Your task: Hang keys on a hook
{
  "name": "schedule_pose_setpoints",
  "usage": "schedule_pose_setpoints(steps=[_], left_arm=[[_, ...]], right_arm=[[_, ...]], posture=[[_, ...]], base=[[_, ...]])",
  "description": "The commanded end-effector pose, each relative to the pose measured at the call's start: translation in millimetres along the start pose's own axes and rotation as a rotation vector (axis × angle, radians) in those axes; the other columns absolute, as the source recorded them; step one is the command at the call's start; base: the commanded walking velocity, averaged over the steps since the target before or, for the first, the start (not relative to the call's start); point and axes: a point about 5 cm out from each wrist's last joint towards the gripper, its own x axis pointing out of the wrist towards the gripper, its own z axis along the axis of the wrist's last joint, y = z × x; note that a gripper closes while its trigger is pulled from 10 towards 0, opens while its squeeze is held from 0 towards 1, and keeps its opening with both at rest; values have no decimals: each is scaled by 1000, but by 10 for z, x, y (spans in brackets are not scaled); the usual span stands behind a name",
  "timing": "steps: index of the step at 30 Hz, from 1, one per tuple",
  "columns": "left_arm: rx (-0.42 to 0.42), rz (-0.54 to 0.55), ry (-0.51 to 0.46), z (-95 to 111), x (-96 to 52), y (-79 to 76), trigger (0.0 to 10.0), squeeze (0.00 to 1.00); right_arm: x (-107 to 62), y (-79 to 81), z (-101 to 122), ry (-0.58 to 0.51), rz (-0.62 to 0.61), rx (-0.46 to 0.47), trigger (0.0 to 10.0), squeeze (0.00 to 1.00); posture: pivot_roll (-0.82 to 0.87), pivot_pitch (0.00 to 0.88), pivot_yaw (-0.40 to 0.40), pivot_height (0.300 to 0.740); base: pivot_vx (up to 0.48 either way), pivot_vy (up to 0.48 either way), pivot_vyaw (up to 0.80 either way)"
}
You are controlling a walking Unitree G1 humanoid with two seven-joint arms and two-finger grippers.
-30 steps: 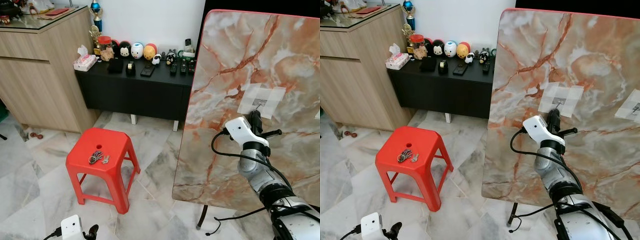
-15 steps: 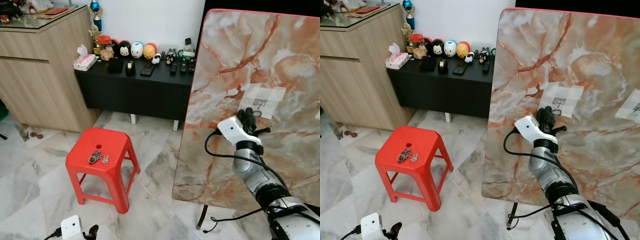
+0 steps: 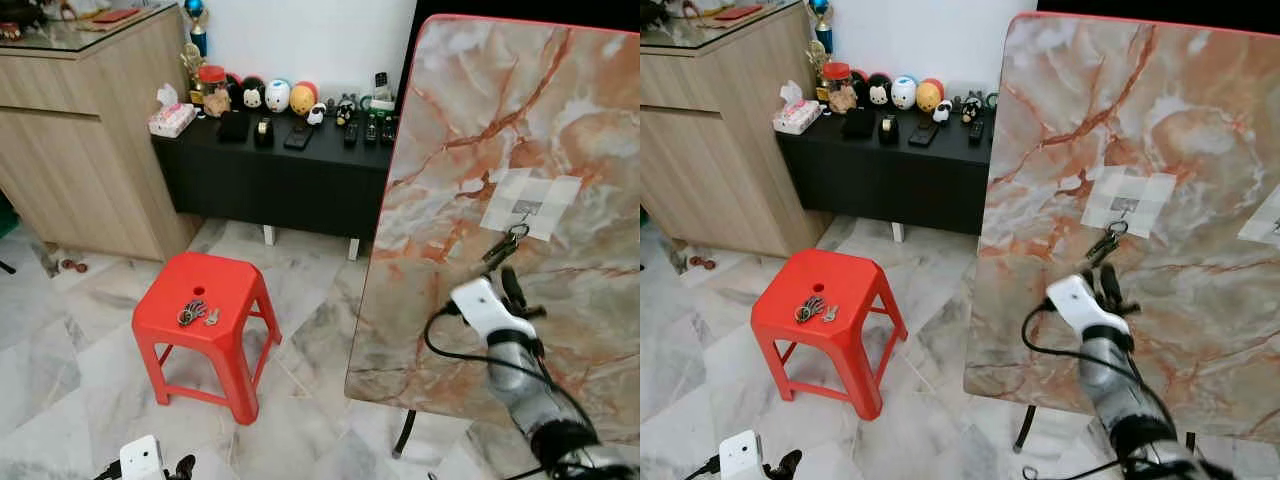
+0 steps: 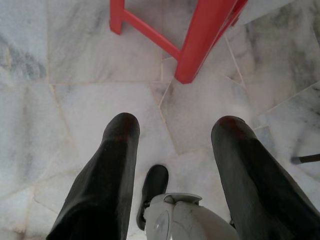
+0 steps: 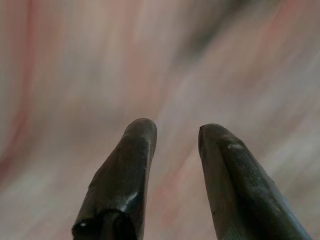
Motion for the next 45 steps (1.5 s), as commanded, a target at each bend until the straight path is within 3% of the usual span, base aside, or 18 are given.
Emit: schedule_pose_setpoints(steps=[1,3,5,7,15,19,25,28,35,41,45], left_arm=[[-6,6,28,-60,-16,12,10000,0],[-1,6,30,-57,-15,15,10000,0],[1,6,30,-57,-14,17,10000,0],[23,-4,39,-54,-12,20,10000,0],[70,-4,66,-57,-14,79,10000,0],[94,-8,79,-77,-21,90,10000,0],[109,-14,102,-105,-30,112,10000,0],[105,-6,118,-112,-36,160,10000,0],[114,-22,117,-108,-26,109,10000,0],[142,-36,129,-131,-28,76,10000,0],[142,-21,154,-184,-53,132,10000,0]], right_arm=[[-61,18,-230,126,43,95,10000,0],[-230,129,-577,300,111,224,10000,0],[-270,158,-639,328,129,237,10000,0],[-459,305,-879,436,207,240,10000,0],[-820,624,-1171,623,340,445,10000,0],[-984,661,-1334,726,328,421,10000,0],[-1026,704,-1346,724,367,446,10000,0],[-1001,632,-1367,729,347,442,10000,0],[-946,529,-1370,709,338,437,10000,0],[-1016,612,-1391,722,345,441,10000,0],[-1043,629,-1409,737,348,441,10000,0]], posture=[[85,0,-52,740],[85,0,-44,740],[85,0,-44,740],[87,0,-29,740],[91,0,-3,740],[120,0,-3,740],[116,0,-1,740],[118,0,-1,740],[111,0,0,740],[101,0,7,740],[90,0,14,740]], base=[[0,0,0],[0,0,0],[0,0,0],[0,0,0],[0,0,0],[0,0,0],[0,0,0],[0,0,0],[0,95,0],[0,387,0],[0,412,0]])
